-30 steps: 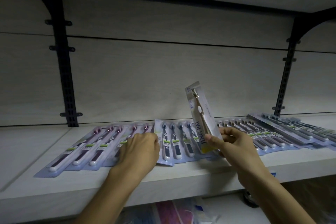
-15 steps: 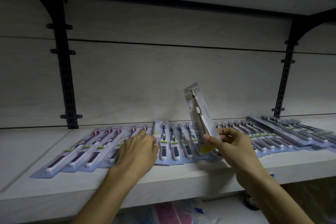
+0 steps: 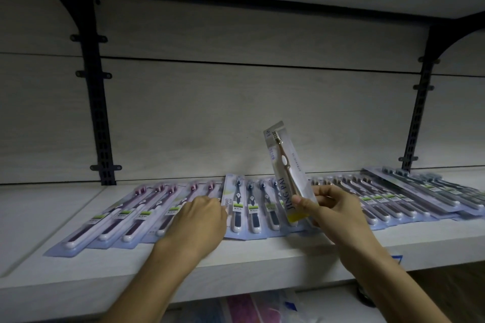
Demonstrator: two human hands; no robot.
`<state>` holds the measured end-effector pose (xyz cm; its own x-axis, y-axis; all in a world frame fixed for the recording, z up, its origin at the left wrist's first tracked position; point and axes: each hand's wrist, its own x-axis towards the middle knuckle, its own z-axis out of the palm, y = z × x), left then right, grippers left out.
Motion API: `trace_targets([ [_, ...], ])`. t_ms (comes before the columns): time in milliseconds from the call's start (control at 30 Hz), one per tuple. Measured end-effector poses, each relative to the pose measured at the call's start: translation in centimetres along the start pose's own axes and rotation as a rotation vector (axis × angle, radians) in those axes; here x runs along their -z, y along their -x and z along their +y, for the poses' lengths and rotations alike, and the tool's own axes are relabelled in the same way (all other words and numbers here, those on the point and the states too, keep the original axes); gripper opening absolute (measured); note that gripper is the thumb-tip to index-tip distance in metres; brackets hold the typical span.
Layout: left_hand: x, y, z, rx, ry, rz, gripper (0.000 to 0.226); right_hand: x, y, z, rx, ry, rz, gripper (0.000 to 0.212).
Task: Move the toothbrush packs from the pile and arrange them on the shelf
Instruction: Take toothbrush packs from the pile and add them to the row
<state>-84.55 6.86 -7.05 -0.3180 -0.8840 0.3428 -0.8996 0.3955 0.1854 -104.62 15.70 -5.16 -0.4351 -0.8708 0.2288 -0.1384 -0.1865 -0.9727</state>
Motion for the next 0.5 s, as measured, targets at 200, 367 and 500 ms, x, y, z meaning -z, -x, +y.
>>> trace_targets([
  [200,0.50,0.38,0.16,0.052,0.024,-0.022,0.029,-0.12,0.03,0.03,0.004,0.007,-0.015,0.026],
  [367,0.24,0.33,0.16,0.083,0.051,0.025,0.037,-0.18,0.17,0.04,0.013,0.007,-0.021,0.024],
  [500,0.85,0.73,0.28,0.067,0.020,0.118,0.035,-0.09,0.34,-0.20,0.014,0.000,-0.031,0.024],
])
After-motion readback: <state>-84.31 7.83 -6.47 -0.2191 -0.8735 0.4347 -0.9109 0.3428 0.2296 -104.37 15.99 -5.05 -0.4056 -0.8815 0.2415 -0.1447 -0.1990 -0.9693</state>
